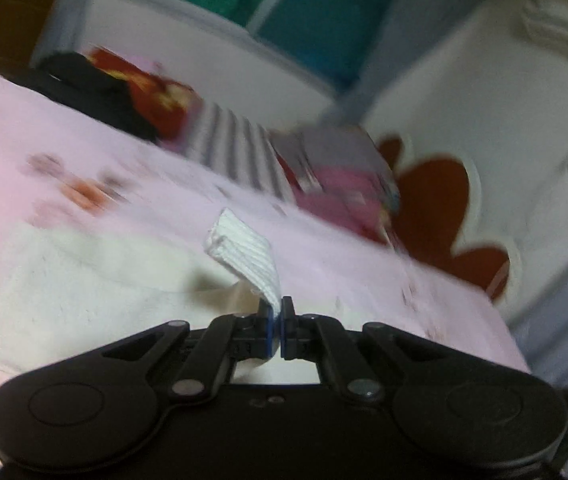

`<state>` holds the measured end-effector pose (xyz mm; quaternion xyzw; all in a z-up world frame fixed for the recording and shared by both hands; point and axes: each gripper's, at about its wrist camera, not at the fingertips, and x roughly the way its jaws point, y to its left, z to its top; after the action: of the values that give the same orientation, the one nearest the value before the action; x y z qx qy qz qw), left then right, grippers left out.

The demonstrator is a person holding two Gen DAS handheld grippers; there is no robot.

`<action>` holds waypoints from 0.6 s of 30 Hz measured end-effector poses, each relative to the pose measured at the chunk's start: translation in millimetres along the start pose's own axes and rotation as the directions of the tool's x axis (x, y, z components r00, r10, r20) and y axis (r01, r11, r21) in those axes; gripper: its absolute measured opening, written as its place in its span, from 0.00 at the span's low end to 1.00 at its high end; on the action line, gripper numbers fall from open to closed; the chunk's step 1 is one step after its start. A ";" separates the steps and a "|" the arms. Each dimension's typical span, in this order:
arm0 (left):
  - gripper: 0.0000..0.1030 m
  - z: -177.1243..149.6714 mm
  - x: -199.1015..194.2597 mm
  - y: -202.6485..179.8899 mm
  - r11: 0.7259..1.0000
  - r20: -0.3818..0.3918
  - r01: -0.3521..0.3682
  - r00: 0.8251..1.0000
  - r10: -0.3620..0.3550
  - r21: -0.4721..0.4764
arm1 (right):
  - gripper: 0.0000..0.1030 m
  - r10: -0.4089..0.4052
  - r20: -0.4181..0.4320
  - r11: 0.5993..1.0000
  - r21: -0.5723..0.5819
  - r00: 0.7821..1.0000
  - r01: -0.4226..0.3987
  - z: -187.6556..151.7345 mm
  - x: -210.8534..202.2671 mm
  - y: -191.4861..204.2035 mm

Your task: Fold small clothes

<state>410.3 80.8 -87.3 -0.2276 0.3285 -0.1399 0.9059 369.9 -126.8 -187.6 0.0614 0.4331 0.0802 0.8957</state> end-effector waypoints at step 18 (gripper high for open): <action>0.58 -58.4 -26.9 7.4 0.968 -0.097 -0.207 0.970 0.221 0.139 | 0.73 0.050 -0.009 0.997 0.063 0.999 -0.050 -14.2 -23.1 -31.7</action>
<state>352.5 79.2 -116.5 -0.1239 0.3916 -0.0745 0.9087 347.5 -161.9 -184.4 0.0999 0.4385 0.0893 0.8887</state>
